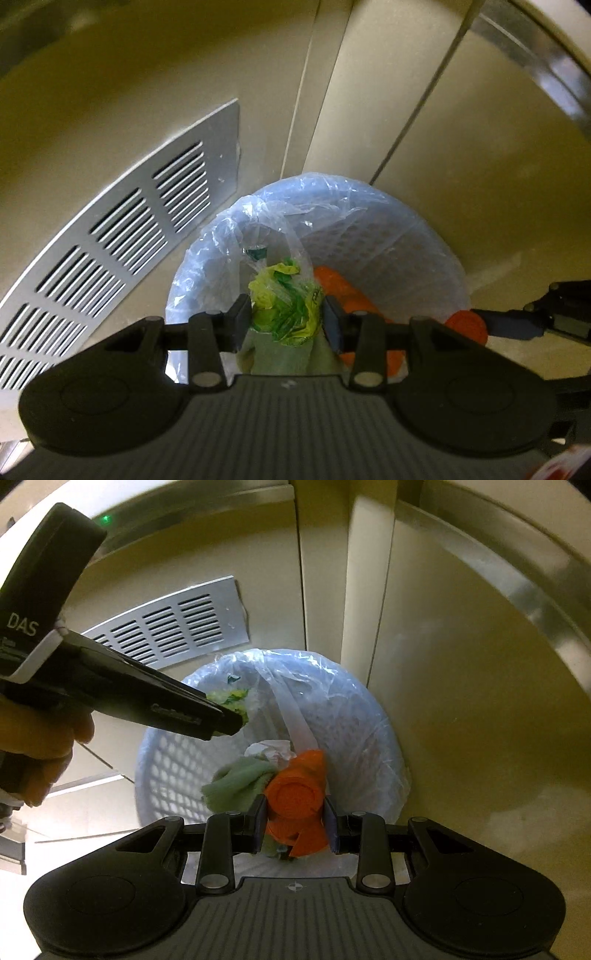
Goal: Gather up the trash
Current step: 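Lower into the bin and open both grippers to drop the bag and cap, then raise both open tools back up to the counter, then grasp the clear plastic cup with the left gripper while the right gripper grasps the crumpled white tissue, then lift the cup and tissue and carry both over the wastebasket, then lower into the bin and open both grippers to drop cup and tissue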
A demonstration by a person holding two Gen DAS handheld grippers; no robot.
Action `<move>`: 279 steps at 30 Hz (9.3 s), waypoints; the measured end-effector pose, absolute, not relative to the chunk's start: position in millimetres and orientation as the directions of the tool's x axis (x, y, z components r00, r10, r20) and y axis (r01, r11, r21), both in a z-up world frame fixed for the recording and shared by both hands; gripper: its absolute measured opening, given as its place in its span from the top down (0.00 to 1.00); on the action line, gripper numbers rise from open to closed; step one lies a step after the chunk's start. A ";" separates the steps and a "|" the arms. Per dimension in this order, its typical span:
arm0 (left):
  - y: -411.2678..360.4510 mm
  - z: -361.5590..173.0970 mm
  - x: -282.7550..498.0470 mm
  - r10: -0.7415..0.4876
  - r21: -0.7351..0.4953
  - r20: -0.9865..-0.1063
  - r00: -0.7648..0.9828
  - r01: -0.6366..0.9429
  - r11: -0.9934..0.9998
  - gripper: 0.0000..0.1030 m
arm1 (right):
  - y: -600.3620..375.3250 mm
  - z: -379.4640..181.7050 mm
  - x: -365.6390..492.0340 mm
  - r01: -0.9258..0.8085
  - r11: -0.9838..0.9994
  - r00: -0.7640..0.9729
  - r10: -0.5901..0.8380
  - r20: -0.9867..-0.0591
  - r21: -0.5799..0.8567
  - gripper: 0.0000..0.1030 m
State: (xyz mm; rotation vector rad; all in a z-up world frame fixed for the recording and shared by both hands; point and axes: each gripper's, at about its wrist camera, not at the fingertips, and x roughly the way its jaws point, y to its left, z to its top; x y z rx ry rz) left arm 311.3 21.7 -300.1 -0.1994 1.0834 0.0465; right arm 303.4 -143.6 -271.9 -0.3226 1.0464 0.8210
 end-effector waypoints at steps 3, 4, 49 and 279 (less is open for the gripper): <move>20.1 -303.7 314.8 -0.059 -0.137 -0.883 0.466 -0.134 0.981 0.63 | -140.0 -278.3 306.5 -0.729 0.671 0.243 0.439 -0.865 0.136 0.69; 20.1 -304.3 315.2 -0.060 -0.138 -0.884 0.464 -0.135 0.981 0.63 | -139.0 -279.4 307.2 -0.729 0.671 0.241 0.439 -0.866 0.137 0.69; 48.0 -268.0 215.6 0.056 -0.135 -0.872 0.487 -0.348 0.928 0.45 | -100.6 -295.2 336.6 -0.717 0.668 0.202 0.475 -0.856 0.201 0.55; 33.5 -225.6 233.6 0.091 -0.059 -0.847 0.523 -0.263 0.963 0.33 | -144.4 -257.6 290.3 -0.744 0.622 0.224 0.576 -0.786 0.244 0.26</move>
